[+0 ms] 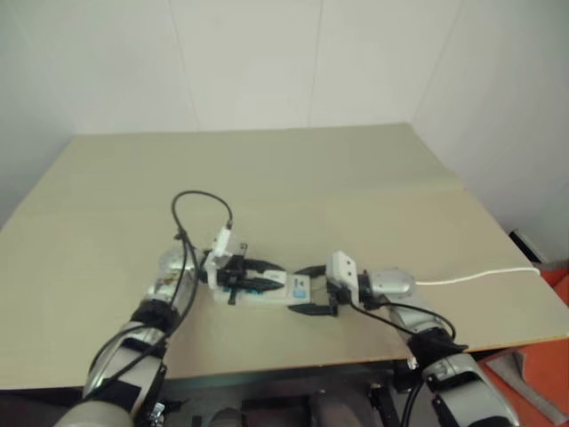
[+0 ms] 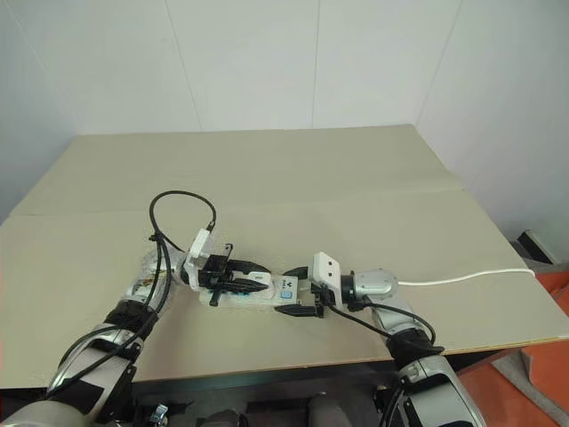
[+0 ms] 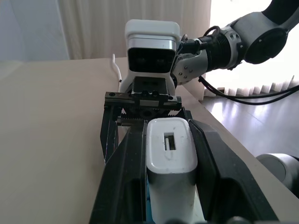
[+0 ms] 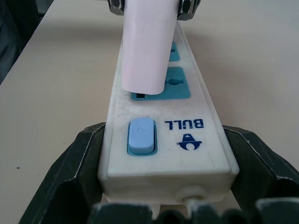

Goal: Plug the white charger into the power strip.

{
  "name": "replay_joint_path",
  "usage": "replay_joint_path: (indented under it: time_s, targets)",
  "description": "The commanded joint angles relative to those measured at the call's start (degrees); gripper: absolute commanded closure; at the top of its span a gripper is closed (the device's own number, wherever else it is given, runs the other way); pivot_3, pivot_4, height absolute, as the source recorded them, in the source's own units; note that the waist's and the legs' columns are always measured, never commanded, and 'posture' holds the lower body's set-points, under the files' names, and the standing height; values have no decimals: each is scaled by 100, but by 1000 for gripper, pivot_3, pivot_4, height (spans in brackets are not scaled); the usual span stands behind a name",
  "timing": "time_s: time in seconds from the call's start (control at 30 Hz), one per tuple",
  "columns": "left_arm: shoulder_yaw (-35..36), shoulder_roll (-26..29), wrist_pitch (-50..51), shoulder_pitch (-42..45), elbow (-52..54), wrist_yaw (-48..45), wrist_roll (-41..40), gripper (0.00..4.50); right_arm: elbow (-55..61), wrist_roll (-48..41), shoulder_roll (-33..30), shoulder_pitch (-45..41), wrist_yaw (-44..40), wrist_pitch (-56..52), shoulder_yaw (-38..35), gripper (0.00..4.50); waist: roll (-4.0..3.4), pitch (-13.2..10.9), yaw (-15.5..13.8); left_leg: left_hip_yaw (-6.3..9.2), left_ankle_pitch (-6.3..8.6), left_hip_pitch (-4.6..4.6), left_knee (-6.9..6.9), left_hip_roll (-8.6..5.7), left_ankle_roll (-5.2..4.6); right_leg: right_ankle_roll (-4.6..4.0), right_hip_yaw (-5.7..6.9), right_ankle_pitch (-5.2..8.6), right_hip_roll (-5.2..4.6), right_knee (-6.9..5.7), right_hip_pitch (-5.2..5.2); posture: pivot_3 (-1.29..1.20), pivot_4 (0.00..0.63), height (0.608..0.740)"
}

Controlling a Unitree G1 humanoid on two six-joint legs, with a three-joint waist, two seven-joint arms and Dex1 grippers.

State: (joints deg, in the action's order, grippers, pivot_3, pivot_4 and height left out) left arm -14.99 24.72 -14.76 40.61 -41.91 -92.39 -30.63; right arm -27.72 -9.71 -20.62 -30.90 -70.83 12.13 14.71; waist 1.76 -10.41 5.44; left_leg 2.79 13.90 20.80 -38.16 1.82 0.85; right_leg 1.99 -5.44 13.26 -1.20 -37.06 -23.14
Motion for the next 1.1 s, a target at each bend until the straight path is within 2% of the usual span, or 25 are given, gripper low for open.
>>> replay_joint_path:
  time_s: [0.03,0.33,0.6,0.67,0.97,1.1]
  targets:
    - [-202,131,-223,-12,-251,-11,354,3476,20,230,-42,100,-36,63,155,1084,-2,5,-2,0,0,-1,2,0,0,0,0,0,0,0,0,0,150,740]
    - [-275,126,-438,-192,-346,-11,570,3476,9,242,-32,104,-4,62,183,1084,-1,30,-3,-2,0,-15,14,0,0,-2,-3,3,0,1,6,0,150,740]
    - [-18,59,179,-217,-412,35,750,3476,-61,285,-7,62,24,102,213,1084,-2,58,0,-6,0,-40,28,-1,0,-4,-7,7,0,4,21,0,150,740]
    - [31,40,325,-189,-433,11,749,2744,-85,304,2,59,40,124,221,1084,-4,59,13,-6,0,-53,30,-1,0,-5,-7,9,0,5,35,0,150,740]
    - [271,-90,119,-203,-445,-11,915,36,-73,322,6,82,68,136,211,1084,-6,61,18,-7,1,-57,39,1,0,-7,-6,15,1,9,36,0,150,740]
    - [249,-35,124,-176,-355,-11,822,36,-94,327,8,72,76,147,205,1084,-6,61,18,-7,1,-56,39,1,0,-7,-6,15,1,9,36,0,150,740]
